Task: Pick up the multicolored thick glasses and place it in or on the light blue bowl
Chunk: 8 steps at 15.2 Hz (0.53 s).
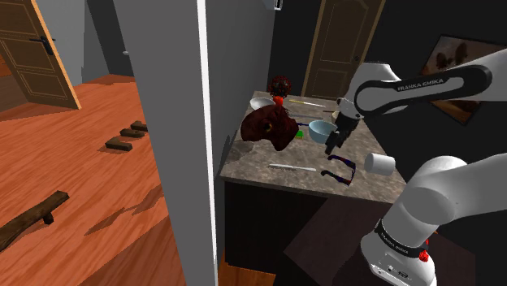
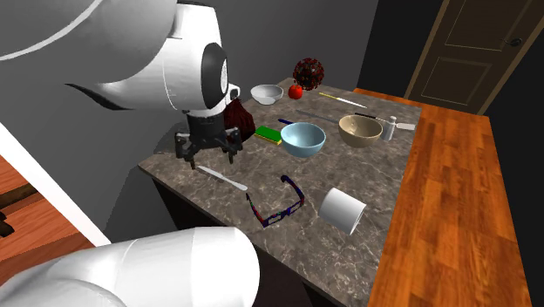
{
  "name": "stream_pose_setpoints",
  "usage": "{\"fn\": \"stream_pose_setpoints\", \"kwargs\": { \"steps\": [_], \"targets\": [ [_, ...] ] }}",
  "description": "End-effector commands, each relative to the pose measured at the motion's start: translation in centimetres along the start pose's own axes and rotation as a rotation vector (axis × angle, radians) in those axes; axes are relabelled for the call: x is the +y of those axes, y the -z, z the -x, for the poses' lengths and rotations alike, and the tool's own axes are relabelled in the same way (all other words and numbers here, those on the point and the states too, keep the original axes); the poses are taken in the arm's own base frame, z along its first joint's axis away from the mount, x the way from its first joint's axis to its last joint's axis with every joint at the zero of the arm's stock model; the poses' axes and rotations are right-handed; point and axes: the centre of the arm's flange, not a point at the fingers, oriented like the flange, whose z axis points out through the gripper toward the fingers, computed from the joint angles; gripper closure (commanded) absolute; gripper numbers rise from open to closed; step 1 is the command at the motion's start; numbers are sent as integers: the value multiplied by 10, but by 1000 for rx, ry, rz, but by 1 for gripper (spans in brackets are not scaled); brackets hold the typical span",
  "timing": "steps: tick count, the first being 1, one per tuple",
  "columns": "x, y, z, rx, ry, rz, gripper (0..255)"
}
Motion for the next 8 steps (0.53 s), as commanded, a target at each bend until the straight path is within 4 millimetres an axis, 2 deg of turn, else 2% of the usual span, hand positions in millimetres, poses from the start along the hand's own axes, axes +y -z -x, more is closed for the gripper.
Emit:
{"fn": "stream_pose_setpoints", "kwargs": {
  "steps": [1, 8],
  "targets": [
    [11, -23, 1, 0, 5, 6, 0],
    [57, -101, 5, -6, 20, 26, 0]
  ]
}}
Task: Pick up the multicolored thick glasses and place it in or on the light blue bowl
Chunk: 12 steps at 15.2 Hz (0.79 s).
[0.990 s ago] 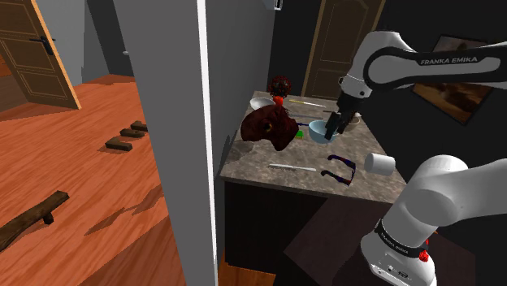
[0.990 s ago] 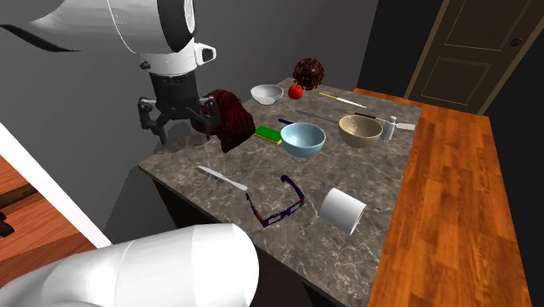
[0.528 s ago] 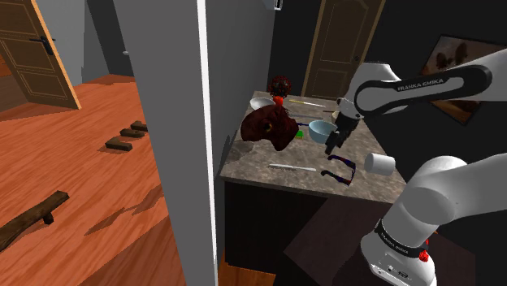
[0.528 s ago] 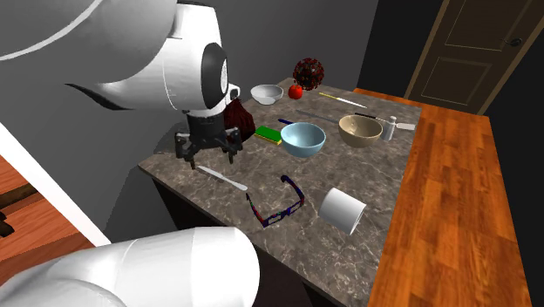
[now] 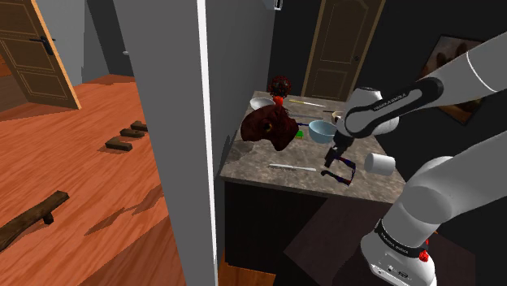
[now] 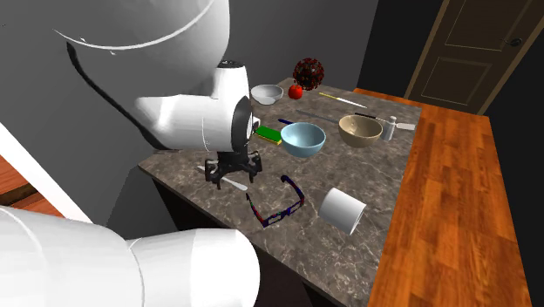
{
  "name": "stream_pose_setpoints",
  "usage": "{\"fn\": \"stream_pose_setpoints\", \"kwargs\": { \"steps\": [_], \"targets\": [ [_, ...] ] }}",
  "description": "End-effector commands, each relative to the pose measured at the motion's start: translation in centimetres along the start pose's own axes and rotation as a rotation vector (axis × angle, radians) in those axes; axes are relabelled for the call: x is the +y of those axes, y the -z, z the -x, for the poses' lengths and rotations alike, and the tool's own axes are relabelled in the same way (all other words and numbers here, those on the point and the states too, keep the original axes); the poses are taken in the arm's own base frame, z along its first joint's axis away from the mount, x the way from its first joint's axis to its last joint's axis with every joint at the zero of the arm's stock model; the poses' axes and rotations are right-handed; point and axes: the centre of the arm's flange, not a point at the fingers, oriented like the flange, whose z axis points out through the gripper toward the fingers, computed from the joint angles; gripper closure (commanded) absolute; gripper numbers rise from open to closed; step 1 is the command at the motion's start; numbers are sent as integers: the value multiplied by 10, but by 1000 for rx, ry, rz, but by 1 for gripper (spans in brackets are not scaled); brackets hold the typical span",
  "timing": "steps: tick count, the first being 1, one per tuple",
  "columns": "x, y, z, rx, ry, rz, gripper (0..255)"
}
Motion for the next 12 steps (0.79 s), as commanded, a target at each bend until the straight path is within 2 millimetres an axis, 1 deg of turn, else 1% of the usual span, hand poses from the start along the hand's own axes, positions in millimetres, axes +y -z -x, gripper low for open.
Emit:
{"fn": "stream_pose_setpoints", "kwargs": {
  "steps": [1, 5, 12],
  "targets": [
    [12, -24, 2, 0, 5, 8, 0],
    [38, -67, 5, -3, 13, 19, 0],
    [38, -104, 5, -3, 13, 18, 0]
  ]
}}
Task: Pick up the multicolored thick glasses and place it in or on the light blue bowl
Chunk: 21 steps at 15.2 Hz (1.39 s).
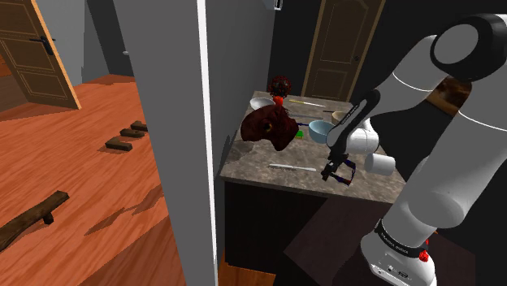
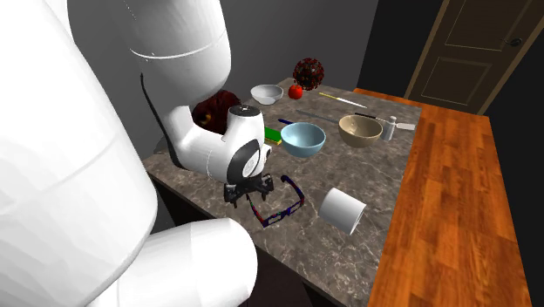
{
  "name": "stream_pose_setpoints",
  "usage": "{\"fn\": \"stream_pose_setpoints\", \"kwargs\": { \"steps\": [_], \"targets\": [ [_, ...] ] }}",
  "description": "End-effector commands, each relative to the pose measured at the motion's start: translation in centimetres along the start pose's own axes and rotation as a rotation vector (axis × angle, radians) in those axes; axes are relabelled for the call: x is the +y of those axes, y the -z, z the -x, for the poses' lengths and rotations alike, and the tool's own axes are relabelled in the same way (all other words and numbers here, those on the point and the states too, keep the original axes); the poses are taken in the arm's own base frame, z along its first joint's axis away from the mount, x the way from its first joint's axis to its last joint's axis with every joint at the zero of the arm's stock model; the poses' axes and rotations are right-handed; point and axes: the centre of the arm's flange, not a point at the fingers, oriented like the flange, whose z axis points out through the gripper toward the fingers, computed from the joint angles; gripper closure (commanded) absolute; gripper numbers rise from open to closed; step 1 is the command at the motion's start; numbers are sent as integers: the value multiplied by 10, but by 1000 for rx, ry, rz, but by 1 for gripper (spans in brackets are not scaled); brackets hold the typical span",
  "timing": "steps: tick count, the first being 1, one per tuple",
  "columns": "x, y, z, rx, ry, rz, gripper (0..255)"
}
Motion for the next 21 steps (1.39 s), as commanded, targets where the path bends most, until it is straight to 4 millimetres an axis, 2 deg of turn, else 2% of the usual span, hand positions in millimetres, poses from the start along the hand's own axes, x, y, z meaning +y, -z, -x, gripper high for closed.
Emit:
{"fn": "stream_pose_setpoints", "kwargs": {
  "steps": [1, 8, 9, 18, 21],
  "targets": [
    [0, -8, 2, 1, -6, 0, 0],
    [0, -8, 2, 1, -6, 0, 0],
    [0, -8, 2, 1, -6, 0, 255],
    [0, -8, 2, 1, -6, 0, 255],
    [0, 8, 1, 1, -6, 0, 255]
  ]
}}
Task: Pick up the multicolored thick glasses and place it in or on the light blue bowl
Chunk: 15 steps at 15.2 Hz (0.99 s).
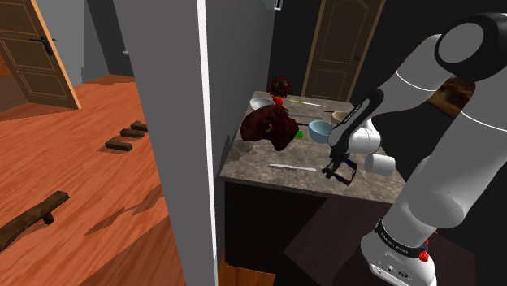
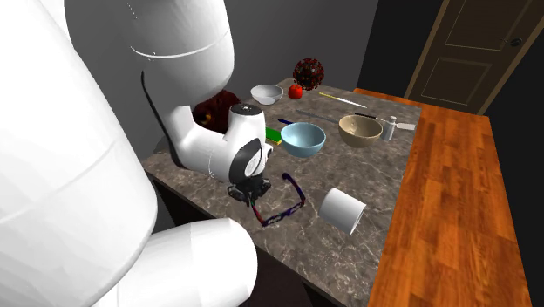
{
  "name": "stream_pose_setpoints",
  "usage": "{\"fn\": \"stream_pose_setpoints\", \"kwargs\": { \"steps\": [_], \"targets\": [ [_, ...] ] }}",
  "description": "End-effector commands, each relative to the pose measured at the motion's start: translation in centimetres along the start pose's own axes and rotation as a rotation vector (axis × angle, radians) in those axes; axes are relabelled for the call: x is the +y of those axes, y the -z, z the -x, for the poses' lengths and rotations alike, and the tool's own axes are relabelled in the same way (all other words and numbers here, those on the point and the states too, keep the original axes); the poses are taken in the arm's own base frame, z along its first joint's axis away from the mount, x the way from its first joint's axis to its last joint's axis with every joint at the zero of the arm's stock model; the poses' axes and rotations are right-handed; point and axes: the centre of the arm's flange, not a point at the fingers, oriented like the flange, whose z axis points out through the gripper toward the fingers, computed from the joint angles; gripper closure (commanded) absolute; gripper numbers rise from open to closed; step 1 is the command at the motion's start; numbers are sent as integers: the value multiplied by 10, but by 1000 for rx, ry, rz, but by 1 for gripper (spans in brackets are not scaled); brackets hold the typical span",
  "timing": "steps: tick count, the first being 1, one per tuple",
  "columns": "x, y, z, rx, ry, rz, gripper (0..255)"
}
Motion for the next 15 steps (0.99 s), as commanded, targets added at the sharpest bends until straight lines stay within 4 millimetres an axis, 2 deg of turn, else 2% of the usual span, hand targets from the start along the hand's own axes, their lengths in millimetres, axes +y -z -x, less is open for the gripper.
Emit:
{"fn": "stream_pose_setpoints", "kwargs": {
  "steps": [1, 15],
  "targets": [
    [-2, 9, -1, -3, 7, 3, 255],
    [-4, 83, -6, -3, 7, 3, 255]
  ]
}}
